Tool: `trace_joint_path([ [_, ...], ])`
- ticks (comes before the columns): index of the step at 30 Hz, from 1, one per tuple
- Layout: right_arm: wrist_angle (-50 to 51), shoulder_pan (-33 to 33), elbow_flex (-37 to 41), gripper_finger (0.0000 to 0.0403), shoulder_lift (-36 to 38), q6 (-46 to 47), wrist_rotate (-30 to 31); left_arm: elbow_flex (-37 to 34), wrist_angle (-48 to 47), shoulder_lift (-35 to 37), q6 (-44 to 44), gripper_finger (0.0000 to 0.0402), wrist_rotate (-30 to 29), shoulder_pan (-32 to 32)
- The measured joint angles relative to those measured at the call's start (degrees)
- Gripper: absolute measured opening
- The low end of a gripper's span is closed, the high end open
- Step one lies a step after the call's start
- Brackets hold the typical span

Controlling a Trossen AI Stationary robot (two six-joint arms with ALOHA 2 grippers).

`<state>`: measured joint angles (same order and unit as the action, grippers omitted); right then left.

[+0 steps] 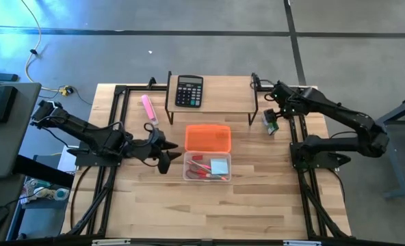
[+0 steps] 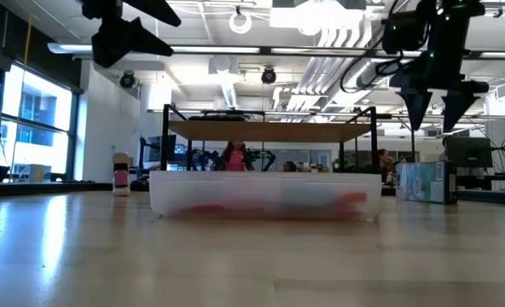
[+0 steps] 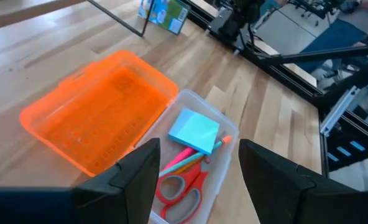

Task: Pack school essentials
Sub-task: Put the pack of crayons into the supply box

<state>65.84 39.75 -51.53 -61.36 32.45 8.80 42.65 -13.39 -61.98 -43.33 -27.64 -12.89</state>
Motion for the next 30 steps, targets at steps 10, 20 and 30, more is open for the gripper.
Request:
trace_joint_path([
  [10, -7.4, 0.0, 7.3, 0.0312, 0.0, 2.5, -3.3, 0.0, 0.0, 0.0, 0.0, 0.0209, 0.0, 1.7],
  [20, -13.5, 0.0, 13.1, 0.0288, 0.0, 4.0, -3.3, 0.0, 0.0, 0.0, 0.0, 0.0209, 0.0, 2.2],
  [30, -14.8, 0.0, 16.3, 0.0244, 0.0, 5.7, -3.4, 0.0, 0.0, 0.0, 0.0, 0.0209, 0.0, 2.1],
])
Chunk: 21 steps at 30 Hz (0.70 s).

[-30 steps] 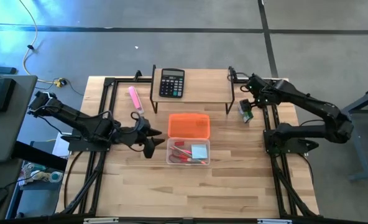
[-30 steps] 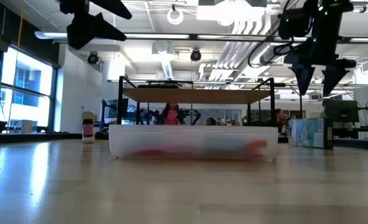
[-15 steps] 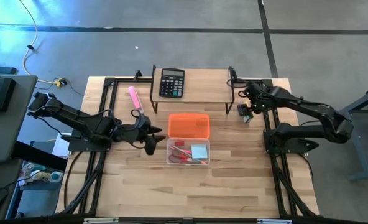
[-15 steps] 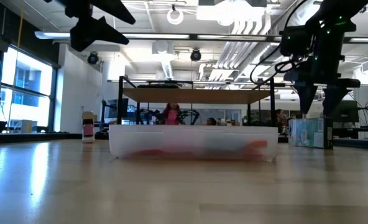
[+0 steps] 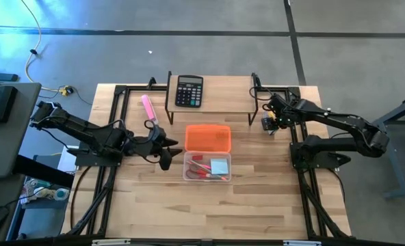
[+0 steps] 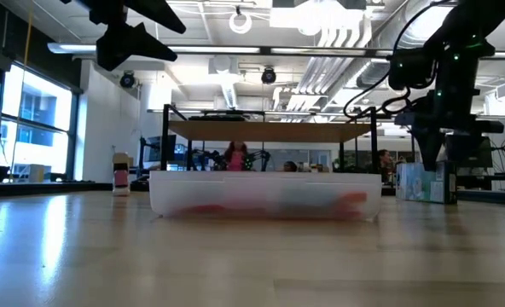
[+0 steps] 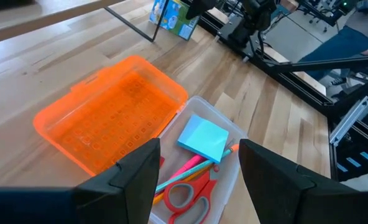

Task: Pack school essentials
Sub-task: Put the pack of crayons into the supply box

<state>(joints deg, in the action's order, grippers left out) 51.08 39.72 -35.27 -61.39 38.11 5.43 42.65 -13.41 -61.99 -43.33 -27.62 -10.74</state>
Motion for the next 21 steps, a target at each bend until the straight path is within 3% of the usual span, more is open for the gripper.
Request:
trace_joint_path([
  [13, 0.1, 0.0, 0.5, 0.0146, 0.0, 1.6, -0.1, 0.0, 0.0, 0.0, 0.0, 0.0209, 0.4, 0.0],
  [21, 2.9, 0.0, 0.5, 0.0116, 4.8, 3.7, -0.6, 0.0, 0.0, 0.0, 0.0, 0.0209, 1.7, 0.0],
])
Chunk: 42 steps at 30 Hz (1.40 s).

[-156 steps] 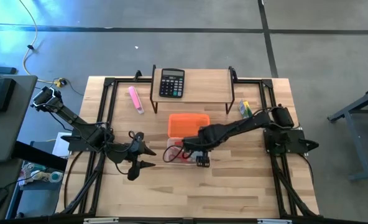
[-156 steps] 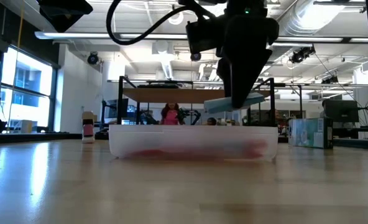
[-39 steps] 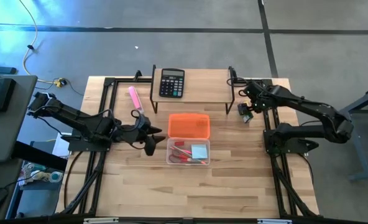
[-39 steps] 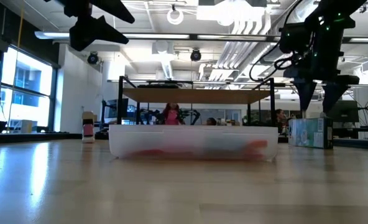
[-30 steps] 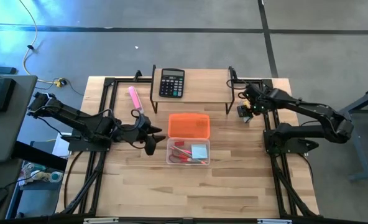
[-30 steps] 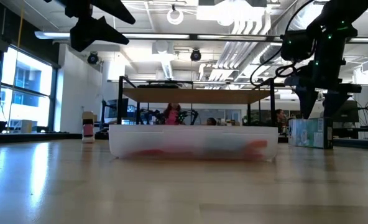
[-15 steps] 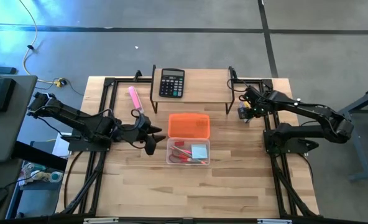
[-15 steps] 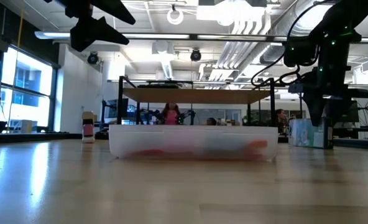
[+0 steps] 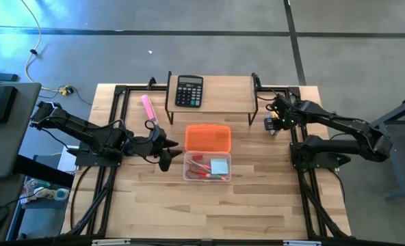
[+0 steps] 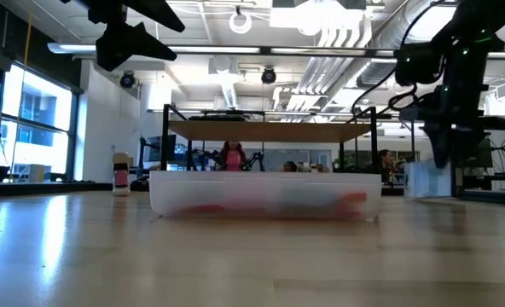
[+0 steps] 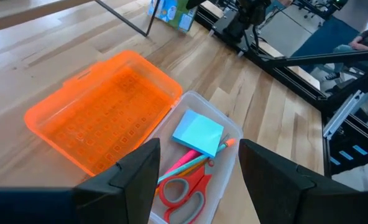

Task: Pack school essentials
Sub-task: Put the pack of crayons into the supply box

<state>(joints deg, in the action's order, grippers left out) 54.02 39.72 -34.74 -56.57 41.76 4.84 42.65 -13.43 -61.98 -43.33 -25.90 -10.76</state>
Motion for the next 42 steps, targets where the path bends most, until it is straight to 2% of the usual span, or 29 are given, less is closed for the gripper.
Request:
trace_joint_path([
  [8, 1.1, 0.0, 0.0, 0.0112, 9.3, 3.4, -0.6, 0.0, 0.0, 0.0, 1.2, 0.0209, 0.0, 0.0],
  [16, 2.0, 0.0, -1.2, 0.0112, 14.2, 5.8, -0.4, 0.0, 0.0, 0.0, 2.4, 0.0209, 0.0, 0.0],
  [25, 5.3, 0.0, -14.0, 0.0112, 15.0, 4.1, 8.4, 0.0, 0.0, 0.0, 2.5, 0.0209, 0.0, 0.0],
  [32, 5.3, -0.5, -24.3, 0.0112, 14.1, -1.7, 9.7, 0.0, 0.0, 0.0, 2.5, 0.0209, 0.1, 0.0],
  [37, 5.2, -4.9, -31.3, 0.0112, 11.9, -3.3, 10.1, 0.0, 0.0, 0.0, 2.4, 0.0209, 1.7, 0.0],
  [42, 5.2, -12.2, -35.1, 0.0112, 8.5, -3.3, 11.6, 0.0, 0.0, 0.0, 2.4, 0.0209, 2.8, 0.0],
])
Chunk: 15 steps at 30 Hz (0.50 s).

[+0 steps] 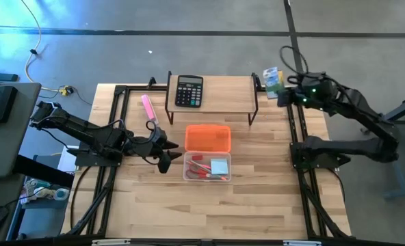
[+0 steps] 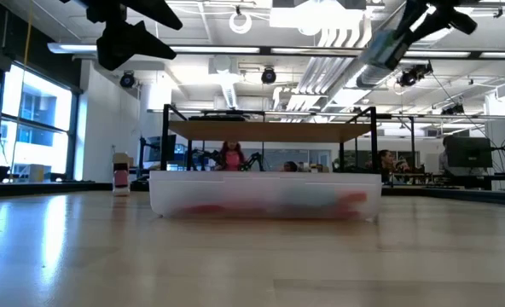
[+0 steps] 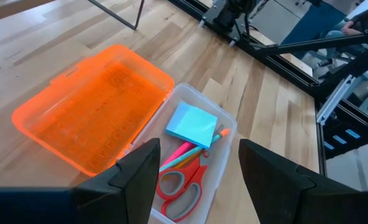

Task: Pack school essentials
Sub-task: Put the pack of crayons into the supply box

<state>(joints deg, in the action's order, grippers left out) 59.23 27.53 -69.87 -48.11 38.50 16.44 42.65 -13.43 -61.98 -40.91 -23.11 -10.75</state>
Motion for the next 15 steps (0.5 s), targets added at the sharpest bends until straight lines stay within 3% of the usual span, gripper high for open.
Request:
trace_joint_path([
  [15, -0.7, -24.8, -5.3, 0.0112, -18.4, 3.0, 5.7, 0.0, -1.2, 0.0, 0.0, 0.0209, 3.3, 0.0],
])
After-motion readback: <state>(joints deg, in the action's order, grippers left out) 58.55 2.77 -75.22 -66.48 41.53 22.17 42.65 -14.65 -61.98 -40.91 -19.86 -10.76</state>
